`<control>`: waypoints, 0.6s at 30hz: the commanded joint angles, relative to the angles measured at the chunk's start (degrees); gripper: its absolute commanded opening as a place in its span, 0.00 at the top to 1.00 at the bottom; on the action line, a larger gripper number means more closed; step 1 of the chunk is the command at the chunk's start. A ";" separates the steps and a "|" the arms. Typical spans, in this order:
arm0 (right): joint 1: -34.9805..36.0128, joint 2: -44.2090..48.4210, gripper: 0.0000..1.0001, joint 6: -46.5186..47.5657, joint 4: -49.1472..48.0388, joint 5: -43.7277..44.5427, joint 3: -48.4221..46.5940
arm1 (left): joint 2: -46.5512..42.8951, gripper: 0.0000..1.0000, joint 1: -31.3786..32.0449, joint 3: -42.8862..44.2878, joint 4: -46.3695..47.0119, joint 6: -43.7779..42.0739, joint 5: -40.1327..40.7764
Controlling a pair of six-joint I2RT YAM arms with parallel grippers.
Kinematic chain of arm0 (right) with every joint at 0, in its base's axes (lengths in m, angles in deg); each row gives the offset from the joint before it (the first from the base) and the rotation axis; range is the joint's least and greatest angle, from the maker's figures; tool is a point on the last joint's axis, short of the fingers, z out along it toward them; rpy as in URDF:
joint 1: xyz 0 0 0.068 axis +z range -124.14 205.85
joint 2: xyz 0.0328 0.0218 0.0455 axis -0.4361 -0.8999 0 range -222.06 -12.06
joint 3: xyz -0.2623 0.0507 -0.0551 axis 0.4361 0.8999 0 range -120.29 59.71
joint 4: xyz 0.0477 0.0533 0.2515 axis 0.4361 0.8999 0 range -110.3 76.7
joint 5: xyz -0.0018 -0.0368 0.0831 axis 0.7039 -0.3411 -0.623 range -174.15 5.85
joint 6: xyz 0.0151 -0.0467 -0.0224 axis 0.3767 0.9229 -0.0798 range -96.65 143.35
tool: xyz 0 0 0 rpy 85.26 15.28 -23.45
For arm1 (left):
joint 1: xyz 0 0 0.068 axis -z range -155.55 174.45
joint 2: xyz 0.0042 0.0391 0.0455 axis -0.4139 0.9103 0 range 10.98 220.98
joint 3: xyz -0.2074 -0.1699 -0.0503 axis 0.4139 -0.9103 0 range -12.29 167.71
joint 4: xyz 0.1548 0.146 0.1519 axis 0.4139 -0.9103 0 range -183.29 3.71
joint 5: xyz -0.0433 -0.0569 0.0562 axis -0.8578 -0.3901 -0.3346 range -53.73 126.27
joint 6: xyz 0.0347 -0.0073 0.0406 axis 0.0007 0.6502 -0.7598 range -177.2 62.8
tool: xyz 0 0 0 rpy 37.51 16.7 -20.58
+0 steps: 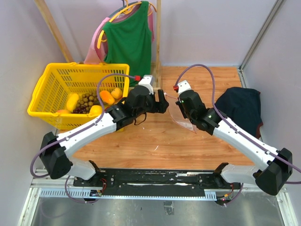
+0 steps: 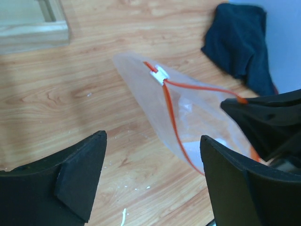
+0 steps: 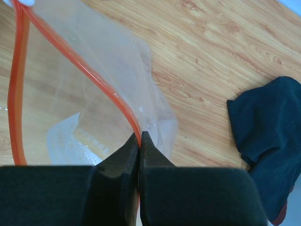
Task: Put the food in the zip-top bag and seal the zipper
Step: Pick up the fake fruit from the bin.
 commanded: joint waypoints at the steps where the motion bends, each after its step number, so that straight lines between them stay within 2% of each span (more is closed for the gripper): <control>1: 0.41 -0.47 0.99 -0.36 0.03 0.24 -1.65 | -4.76 0.13 -1.23 3.29 -2.78 -1.62 2.57; 4: 0.45 -0.68 0.99 -0.36 0.09 0.24 -1.70 | -6.28 0.08 -2.25 4.99 -6.40 -3.11 4.66; 11: 0.38 -1.02 0.99 -0.14 0.17 0.19 -1.78 | -12.26 0.06 -5.62 5.76 -10.81 -8.37 10.42; 18: 0.44 -1.74 0.99 0.17 0.50 -1.78 -1.99 | -10.77 0.01 -14.89 13.43 -23.96 -8.90 14.37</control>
